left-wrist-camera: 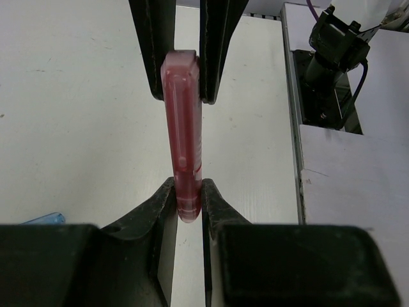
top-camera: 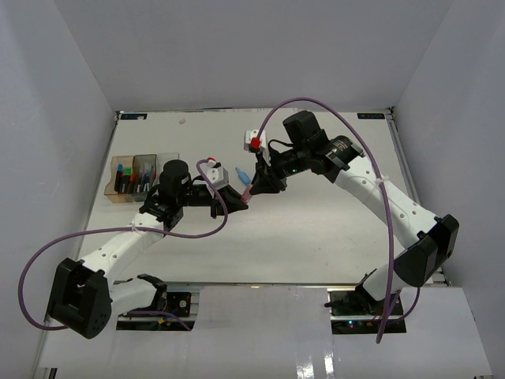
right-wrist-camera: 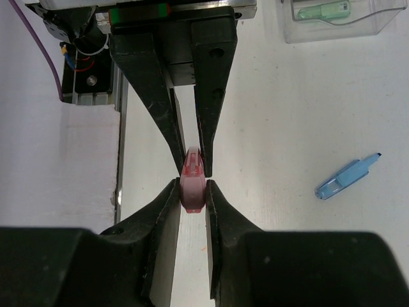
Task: Sort the stationery into containers
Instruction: Close the pen cap on the pen.
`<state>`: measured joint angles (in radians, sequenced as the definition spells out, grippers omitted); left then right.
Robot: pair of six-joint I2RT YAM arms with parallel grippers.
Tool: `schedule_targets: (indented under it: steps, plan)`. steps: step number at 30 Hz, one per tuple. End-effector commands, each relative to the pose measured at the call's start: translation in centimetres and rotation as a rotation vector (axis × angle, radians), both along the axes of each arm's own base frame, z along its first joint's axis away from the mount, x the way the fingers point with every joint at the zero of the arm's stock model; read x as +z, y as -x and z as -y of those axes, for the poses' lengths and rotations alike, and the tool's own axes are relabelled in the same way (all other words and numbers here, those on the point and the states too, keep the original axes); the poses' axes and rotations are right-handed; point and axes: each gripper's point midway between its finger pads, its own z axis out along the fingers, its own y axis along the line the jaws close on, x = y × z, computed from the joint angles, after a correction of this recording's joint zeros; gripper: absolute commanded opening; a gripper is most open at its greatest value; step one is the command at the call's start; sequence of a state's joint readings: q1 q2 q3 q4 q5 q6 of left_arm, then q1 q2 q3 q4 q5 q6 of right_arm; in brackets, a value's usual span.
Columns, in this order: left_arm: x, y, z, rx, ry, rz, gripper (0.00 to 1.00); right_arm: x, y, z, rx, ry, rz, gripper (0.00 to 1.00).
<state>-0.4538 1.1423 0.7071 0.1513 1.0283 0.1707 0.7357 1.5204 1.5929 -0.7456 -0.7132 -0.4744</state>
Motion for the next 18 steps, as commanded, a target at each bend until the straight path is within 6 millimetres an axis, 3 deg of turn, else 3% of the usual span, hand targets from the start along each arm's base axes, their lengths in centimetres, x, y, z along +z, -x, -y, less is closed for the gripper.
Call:
schedule_targets:
  steps: [1, 13, 18]
  plan:
    - [3.5, 0.6, 0.2, -0.038, 0.066, 0.126, 0.04, -2.1, 0.5, 0.3, -0.002, 0.065, -0.043, 0.08]
    - [5.5, 1.1, 0.0, -0.034, 0.107, 0.172, 0.00, -5.5, 1.1, 0.0, 0.022, 0.157, -0.097, 0.08]
    - [6.0, 1.3, -0.1, -0.035, 0.115, 0.197, 0.00, -8.0, 2.1, -0.2, 0.054, 0.228, -0.144, 0.08]
